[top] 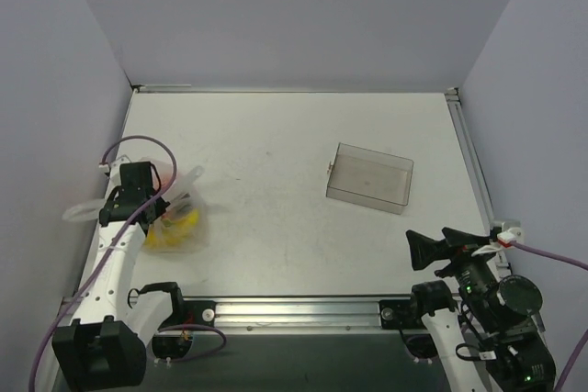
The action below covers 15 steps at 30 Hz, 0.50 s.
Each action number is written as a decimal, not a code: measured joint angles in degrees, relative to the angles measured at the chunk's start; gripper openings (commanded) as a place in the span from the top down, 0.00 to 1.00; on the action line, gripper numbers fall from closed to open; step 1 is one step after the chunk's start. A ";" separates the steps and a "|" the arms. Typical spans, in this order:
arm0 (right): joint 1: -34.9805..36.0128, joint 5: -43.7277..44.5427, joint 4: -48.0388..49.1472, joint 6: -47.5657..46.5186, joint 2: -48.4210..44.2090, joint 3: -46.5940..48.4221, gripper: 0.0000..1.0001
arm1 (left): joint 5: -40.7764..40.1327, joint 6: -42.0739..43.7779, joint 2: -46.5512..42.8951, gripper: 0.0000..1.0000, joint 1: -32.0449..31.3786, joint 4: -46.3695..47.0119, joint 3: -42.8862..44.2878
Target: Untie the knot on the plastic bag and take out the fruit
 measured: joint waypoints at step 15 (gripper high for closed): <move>0.33 -15.43 4.07 1.86 31.32 5.53 0.00 | 21.99 21.81 10.05 1.00 -22.45 8.31 16.24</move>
